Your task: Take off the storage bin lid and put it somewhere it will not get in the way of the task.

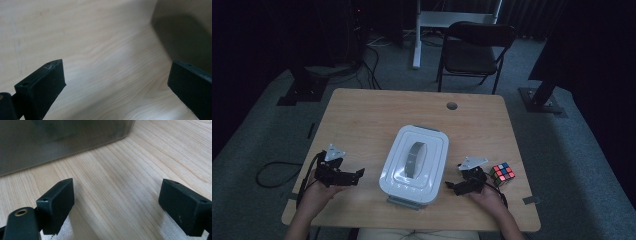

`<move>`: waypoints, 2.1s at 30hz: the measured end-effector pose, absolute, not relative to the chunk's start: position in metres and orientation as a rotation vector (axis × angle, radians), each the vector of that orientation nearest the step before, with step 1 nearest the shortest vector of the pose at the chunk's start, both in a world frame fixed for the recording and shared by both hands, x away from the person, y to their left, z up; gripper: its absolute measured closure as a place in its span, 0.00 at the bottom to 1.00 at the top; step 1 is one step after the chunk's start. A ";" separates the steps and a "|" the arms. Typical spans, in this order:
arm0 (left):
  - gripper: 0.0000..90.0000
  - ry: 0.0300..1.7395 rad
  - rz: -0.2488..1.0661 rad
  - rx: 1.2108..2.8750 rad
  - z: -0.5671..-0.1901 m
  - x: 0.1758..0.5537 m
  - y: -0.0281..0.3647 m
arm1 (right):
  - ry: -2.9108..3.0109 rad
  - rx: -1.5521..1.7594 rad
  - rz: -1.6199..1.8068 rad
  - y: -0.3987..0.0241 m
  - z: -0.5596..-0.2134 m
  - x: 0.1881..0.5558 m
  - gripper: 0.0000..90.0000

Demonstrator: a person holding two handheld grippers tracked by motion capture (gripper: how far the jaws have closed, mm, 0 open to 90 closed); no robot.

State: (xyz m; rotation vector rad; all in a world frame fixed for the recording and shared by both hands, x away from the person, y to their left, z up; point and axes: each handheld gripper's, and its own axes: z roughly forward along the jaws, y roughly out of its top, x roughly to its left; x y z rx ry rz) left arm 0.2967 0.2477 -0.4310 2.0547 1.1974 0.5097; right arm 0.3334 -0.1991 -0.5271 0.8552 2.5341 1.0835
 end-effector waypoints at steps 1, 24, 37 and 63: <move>0.02 1.189 0.525 2.053 -0.426 0.296 0.247 | 2.534 0.855 1.084 -0.199 -0.527 0.333 0.14; 0.02 0.914 0.482 2.006 -0.375 0.284 0.194 | 2.534 0.855 1.083 -0.199 -0.527 0.333 0.14; 0.02 0.793 0.406 2.059 -0.374 0.285 0.145 | 2.534 0.856 1.083 -0.199 -0.527 0.333 0.14; 0.14 0.740 0.332 2.201 -0.387 0.300 0.089 | 2.534 0.857 1.083 -0.199 -0.527 0.333 0.14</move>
